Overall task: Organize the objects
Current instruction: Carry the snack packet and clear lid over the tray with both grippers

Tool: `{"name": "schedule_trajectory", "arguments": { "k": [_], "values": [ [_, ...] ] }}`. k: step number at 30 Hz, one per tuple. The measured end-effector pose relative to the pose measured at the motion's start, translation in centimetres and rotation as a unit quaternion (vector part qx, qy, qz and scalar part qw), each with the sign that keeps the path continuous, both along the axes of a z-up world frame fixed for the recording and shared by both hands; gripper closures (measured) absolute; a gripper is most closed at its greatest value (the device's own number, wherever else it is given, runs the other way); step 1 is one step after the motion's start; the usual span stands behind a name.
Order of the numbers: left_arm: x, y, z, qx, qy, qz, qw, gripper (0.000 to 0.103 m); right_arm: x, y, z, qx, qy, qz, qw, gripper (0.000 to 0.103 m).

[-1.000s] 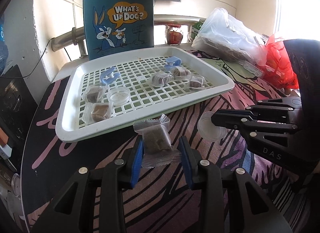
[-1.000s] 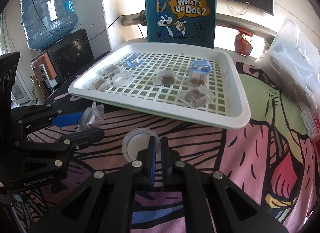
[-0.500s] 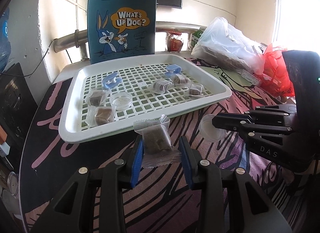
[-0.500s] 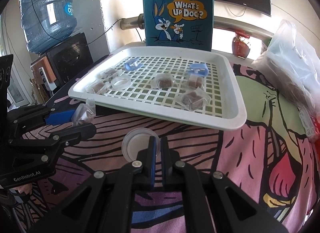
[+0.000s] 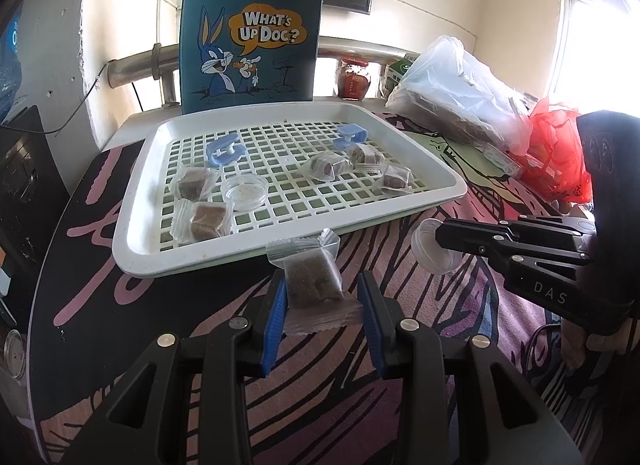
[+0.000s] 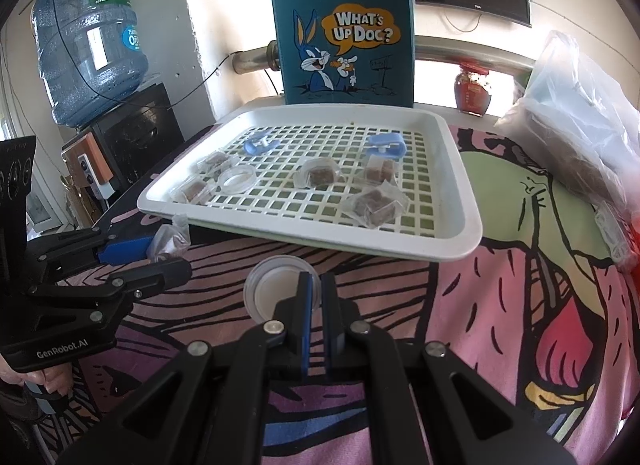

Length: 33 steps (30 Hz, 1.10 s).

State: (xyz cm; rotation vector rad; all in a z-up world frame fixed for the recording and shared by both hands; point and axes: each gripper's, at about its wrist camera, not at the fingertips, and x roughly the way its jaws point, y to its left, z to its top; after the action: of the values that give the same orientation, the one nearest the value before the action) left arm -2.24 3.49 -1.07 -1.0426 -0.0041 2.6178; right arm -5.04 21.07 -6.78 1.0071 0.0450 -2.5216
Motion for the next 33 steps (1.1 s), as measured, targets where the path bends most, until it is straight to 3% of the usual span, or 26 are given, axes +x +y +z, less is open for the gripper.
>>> {"name": "schedule_trajectory", "arguments": {
  "k": [5,10,14,18,24,33],
  "values": [
    [-0.1,-0.7,0.2,0.013,-0.011,0.008,0.9998,0.069,-0.3,0.3,0.3,-0.014,-0.008,0.000,1.000,0.099],
    [-0.1,-2.4,2.9,0.015,0.020,0.020,0.9995,0.069,-0.6,0.9,2.6,-0.013,0.015,0.002,1.000,0.099],
    [-1.8,-4.9,4.8,0.020,0.037,0.044,0.9982,0.069,-2.2,1.7,4.8,-0.016,0.031,0.002,0.999,0.099],
    [-4.5,-7.9,5.1,0.040,0.024,0.074,0.9962,0.069,-5.0,2.5,5.7,-0.027,0.027,-0.016,0.999,0.099],
    [-7.8,-8.5,3.0,0.061,-0.018,0.080,0.9948,0.069,-8.5,2.6,4.4,-0.032,-0.001,-0.032,0.999,0.099],
    [-9.5,-6.1,0.9,0.037,-0.037,0.069,0.9963,0.069,-11.0,1.9,0.5,-0.011,-0.038,-0.054,0.998,0.099]
  ]
}}
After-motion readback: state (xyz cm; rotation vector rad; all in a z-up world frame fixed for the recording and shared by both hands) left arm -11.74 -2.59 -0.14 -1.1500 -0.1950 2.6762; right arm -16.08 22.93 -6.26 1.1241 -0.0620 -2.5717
